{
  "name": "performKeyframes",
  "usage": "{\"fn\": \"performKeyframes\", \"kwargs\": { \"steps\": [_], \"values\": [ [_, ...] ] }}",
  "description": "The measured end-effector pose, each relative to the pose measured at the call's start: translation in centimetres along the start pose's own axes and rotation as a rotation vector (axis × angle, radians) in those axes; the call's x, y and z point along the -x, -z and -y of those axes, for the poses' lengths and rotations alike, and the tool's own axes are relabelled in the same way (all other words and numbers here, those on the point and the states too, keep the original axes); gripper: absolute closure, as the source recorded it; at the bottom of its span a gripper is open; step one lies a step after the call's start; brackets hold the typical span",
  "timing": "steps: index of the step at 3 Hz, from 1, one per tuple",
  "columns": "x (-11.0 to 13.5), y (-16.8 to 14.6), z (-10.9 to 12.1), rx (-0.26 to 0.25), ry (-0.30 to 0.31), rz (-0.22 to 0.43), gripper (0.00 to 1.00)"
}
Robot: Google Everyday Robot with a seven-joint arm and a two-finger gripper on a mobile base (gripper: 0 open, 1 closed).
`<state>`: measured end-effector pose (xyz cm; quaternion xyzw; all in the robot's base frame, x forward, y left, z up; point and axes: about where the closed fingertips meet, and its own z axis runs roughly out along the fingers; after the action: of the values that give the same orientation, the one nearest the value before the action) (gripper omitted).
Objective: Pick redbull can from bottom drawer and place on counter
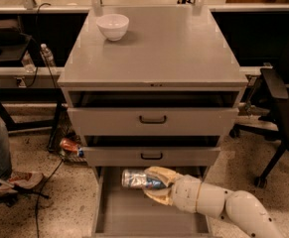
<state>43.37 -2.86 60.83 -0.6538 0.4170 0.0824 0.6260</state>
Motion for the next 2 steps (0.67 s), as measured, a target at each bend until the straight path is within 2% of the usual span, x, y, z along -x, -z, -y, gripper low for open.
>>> {"fn": "performKeyframes", "kwargs": {
  "steps": [1, 2],
  "values": [
    [1.5, 1.4, 5.1, -0.050, 0.122, -0.014, 1.00],
    [3.3, 2.4, 10.1, -0.078, 0.227, -0.037, 1.00]
  ]
}}
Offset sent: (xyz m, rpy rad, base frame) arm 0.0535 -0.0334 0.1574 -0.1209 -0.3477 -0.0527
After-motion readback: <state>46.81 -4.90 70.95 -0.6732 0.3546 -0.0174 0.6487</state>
